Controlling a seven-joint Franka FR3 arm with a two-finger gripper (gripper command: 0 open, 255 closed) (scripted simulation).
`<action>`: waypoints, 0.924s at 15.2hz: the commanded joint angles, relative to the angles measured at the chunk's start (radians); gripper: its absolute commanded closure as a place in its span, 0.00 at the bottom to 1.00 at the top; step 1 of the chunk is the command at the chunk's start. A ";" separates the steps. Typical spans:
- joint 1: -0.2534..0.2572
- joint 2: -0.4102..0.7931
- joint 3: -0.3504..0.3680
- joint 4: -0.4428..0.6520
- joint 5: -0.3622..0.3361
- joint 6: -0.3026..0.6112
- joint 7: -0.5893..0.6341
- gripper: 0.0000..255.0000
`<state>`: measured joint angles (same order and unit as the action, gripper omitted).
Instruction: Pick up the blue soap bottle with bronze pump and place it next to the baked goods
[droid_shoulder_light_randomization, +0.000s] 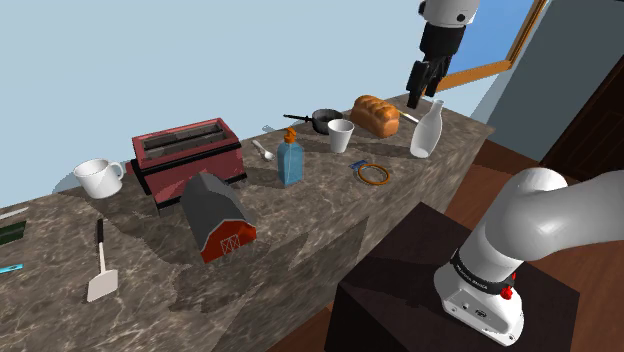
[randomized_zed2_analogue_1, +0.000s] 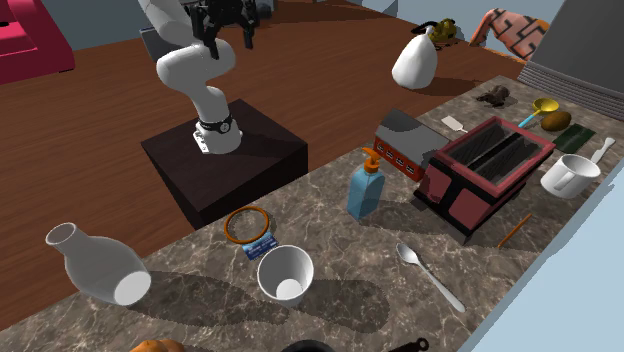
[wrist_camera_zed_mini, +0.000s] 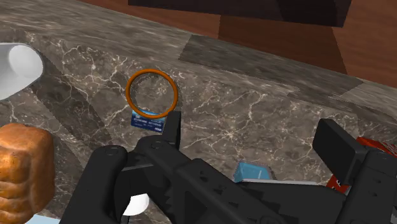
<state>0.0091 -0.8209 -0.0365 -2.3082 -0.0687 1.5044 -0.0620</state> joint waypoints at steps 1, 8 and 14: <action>0.000 0.000 0.000 0.000 0.000 0.000 0.000 0.00; 0.009 0.216 0.056 0.035 0.045 0.176 0.104 0.00; 0.014 0.425 0.096 0.119 0.064 0.299 0.187 0.00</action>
<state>0.0216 -0.4304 0.0516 -2.2084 -0.0081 1.7884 0.1084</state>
